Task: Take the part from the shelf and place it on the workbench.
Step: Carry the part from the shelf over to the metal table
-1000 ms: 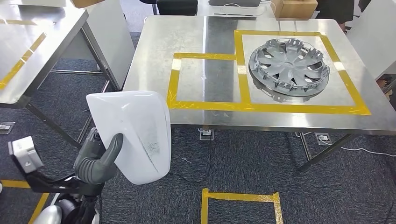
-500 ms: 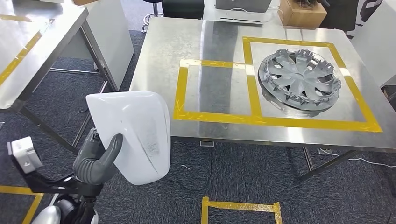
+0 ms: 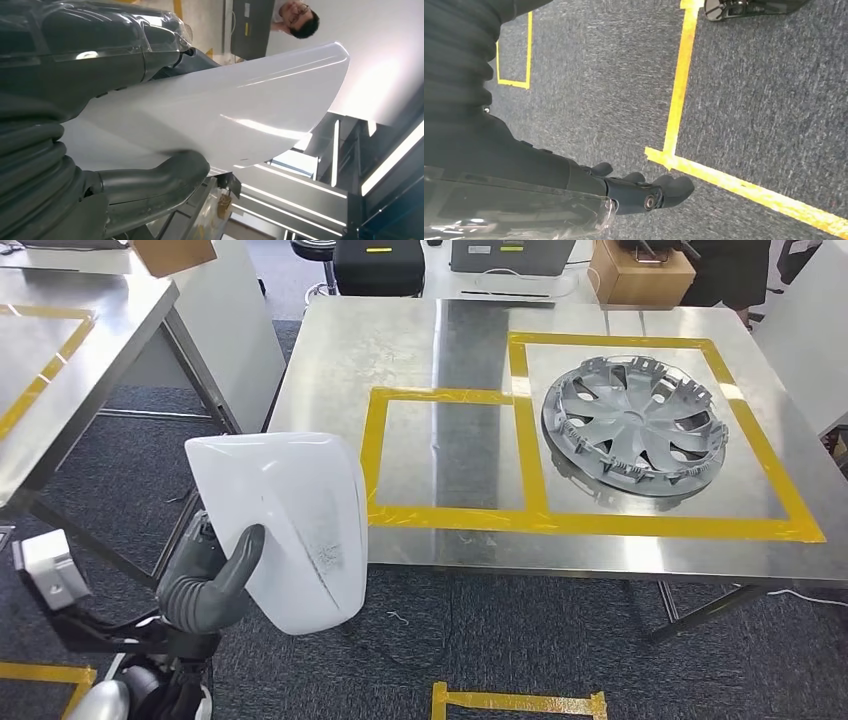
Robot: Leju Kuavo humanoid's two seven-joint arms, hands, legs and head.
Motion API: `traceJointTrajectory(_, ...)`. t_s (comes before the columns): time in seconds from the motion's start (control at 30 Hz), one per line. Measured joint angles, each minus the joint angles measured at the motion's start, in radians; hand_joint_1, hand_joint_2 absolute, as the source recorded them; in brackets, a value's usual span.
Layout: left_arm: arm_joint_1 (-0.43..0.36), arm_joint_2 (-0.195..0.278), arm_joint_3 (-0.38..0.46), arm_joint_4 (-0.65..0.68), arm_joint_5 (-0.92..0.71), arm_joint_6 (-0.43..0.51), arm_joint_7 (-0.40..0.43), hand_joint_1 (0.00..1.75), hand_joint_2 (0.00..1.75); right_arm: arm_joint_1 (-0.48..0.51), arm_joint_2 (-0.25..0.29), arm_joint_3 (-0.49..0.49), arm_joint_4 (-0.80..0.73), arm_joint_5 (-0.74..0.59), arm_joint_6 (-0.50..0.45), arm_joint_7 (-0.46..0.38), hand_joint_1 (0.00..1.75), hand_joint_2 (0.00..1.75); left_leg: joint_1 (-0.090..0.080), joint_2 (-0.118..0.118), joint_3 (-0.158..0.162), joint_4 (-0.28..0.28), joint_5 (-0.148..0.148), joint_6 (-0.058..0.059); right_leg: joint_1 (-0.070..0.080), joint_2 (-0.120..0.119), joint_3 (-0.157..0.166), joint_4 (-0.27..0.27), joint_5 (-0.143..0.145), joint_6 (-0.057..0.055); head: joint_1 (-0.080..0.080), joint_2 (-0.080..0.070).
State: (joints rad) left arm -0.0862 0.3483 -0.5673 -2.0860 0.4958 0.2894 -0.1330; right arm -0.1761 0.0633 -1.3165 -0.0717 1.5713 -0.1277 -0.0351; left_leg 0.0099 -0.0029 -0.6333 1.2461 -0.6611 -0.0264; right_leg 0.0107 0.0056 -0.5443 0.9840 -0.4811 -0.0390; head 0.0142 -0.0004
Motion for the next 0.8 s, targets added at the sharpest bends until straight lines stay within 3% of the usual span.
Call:
traceJointTrajectory(0.03, 0.0, 0.0, 0.0, 0.0, -0.003, 0.0, 0.002, 1.75, 1.75, 0.001, 0.0, 0.0, 0.0, 0.0, 0.0, 0.0, 0.0, 1.75, 0.0, 0.0, -0.029, 0.027, 0.002, -0.004, 0.0, 0.0, 0.005, 0.001, -0.006, 0.001, -0.001, 0.0)
traceJointTrajectory(0.07, 0.0, 0.0, 0.0, -0.001, -0.008, 0.0, 0.004, 1.75, 1.75, 0.002, 0.001, 0.0, 0.0, 0.0, 0.001, 0.0, 0.0, 1.75, 0.001, 0.001, -0.043, 0.02, 0.026, -0.007, -0.001, 0.0, 0.011, 0.003, -0.013, 0.003, -0.001, 0.0)
traceJointTrajectory(0.13, -0.003, 0.0, 0.0, -0.006, -0.019, -0.004, 0.011, 1.75, 1.75, 0.003, 0.003, 0.0, 0.0, 0.0, 0.002, 0.0, 0.0, 1.75, 0.003, 0.002, -0.021, -0.077, 0.123, -0.009, -0.003, 0.001, 0.03, 0.007, -0.031, 0.01, -0.002, 0.0)
traceJointTrajectory(0.17, -0.005, 0.0, 0.0, -0.009, -0.025, -0.007, 0.015, 1.75, 1.75, 0.002, 0.003, 0.0, 0.0, 0.0, 0.002, -0.001, 0.0, 1.75, 0.002, 0.002, -0.007, -0.127, 0.158, -0.009, -0.003, 0.003, 0.037, 0.01, -0.04, 0.015, -0.003, 0.0)
traceJointTrajectory(0.2, -0.01, 0.0, -0.001, -0.013, -0.031, -0.01, 0.02, 1.75, 1.75, 0.001, 0.004, 0.0, 0.0, 0.0, 0.003, -0.001, 0.0, 1.75, 0.001, 0.004, 0.005, -0.169, 0.174, -0.004, -0.002, 0.004, 0.039, 0.014, -0.048, 0.021, -0.005, 0.0)
traceJointTrajectory(0.33, -0.02, 0.0, -0.003, -0.029, -0.047, -0.015, 0.034, 1.75, 1.75, 0.001, 0.005, 0.0, 0.0, 0.0, 0.005, -0.003, 0.0, 1.75, 0.002, 0.003, 0.013, -0.198, 0.167, 0.028, 0.0, 0.001, 0.039, 0.025, -0.073, 0.043, -0.003, 0.0)
traceJointTrajectory(0.4, -0.026, -0.001, -0.004, -0.039, -0.05, -0.016, 0.036, 1.75, 1.75, -0.001, 0.007, 0.0, 0.0, 0.0, 0.006, -0.003, 0.0, 1.75, 0.007, 0.003, 0.025, -0.202, 0.16, 0.037, -0.002, -0.001, 0.023, 0.073, -0.104, 0.055, -0.002, 0.0)
traceJointTrajectory(0.5, -0.029, -0.001, -0.005, -0.048, -0.053, -0.017, 0.039, 1.75, 1.75, -0.001, 0.009, 0.0, 0.0, 0.0, 0.006, -0.003, 0.0, 1.75, 0.008, 0.004, 0.043, -0.204, 0.145, 0.045, -0.01, -0.001, -0.084, 0.267, -0.175, 0.071, 0.0, 0.0)
traceJointTrajectory(0.53, -0.029, -0.001, -0.005, -0.049, -0.053, -0.017, 0.039, 1.75, 1.75, 0.0, 0.009, 0.0, 0.0, 0.0, 0.006, -0.003, 0.0, 1.75, 0.008, 0.003, 0.05, -0.204, 0.138, 0.045, -0.011, -0.001, -0.116, 0.31, -0.177, 0.072, 0.001, 0.0)
traceJointTrajectory(0.57, -0.029, -0.001, -0.005, -0.05, -0.054, -0.017, 0.04, 1.75, 1.75, 0.001, 0.01, 0.0, 0.001, 0.0, 0.006, -0.003, 0.0, 1.75, 0.008, 0.001, 0.059, -0.204, 0.132, 0.044, -0.011, -0.001, -0.132, 0.317, -0.157, 0.071, 0.001, 0.0)
traceJointTrajectory(0.6, -0.029, -0.001, -0.005, -0.052, -0.054, -0.017, 0.04, 1.75, 1.75, 0.002, 0.01, 0.0, 0.001, 0.0, 0.007, -0.003, 0.0, 1.75, 0.007, 0.0, 0.069, -0.204, 0.124, 0.043, -0.01, -0.001, -0.13, 0.286, -0.117, 0.068, 0.002, 0.0)
traceJointTrajectory(0.63, -0.029, -0.001, -0.006, -0.054, -0.054, -0.017, 0.04, 1.75, 1.75, 0.002, 0.01, 0.0, 0.001, 0.0, 0.007, -0.003, 0.0, 1.75, 0.007, -0.001, 0.081, -0.204, 0.117, 0.041, -0.009, -0.001, -0.114, 0.224, -0.064, 0.062, 0.002, 0.0)
traceJointTrajectory(0.7, -0.031, -0.001, -0.006, -0.059, -0.055, -0.018, 0.04, 1.75, 1.75, 0.002, 0.01, 0.0, 0.001, 0.0, 0.006, -0.003, 0.0, 1.75, 0.003, -0.002, 0.098, -0.204, 0.102, 0.037, -0.004, 0.0, -0.074, 0.107, 0.006, 0.048, 0.001, 0.0)
traceJointTrajectory(0.73, -0.032, -0.001, -0.006, -0.06, -0.055, -0.018, 0.04, 1.75, 1.75, 0.002, 0.01, 0.0, 0.001, 0.0, 0.007, -0.002, 0.0, 1.75, 0.002, -0.004, 0.101, -0.204, 0.098, 0.037, -0.003, 0.0, -0.059, 0.069, 0.015, 0.052, 0.001, 0.0)
traceJointTrajectory(0.8, -0.034, -0.001, -0.007, -0.061, -0.056, -0.019, 0.04, 1.75, 1.75, 0.003, 0.01, 0.0, 0.001, 0.0, 0.007, 0.005, 0.0, 1.75, -0.001, -0.007, 0.101, -0.204, 0.094, 0.038, -0.004, 0.002, -0.046, 0.042, 0.005, 0.062, -0.002, 0.0)
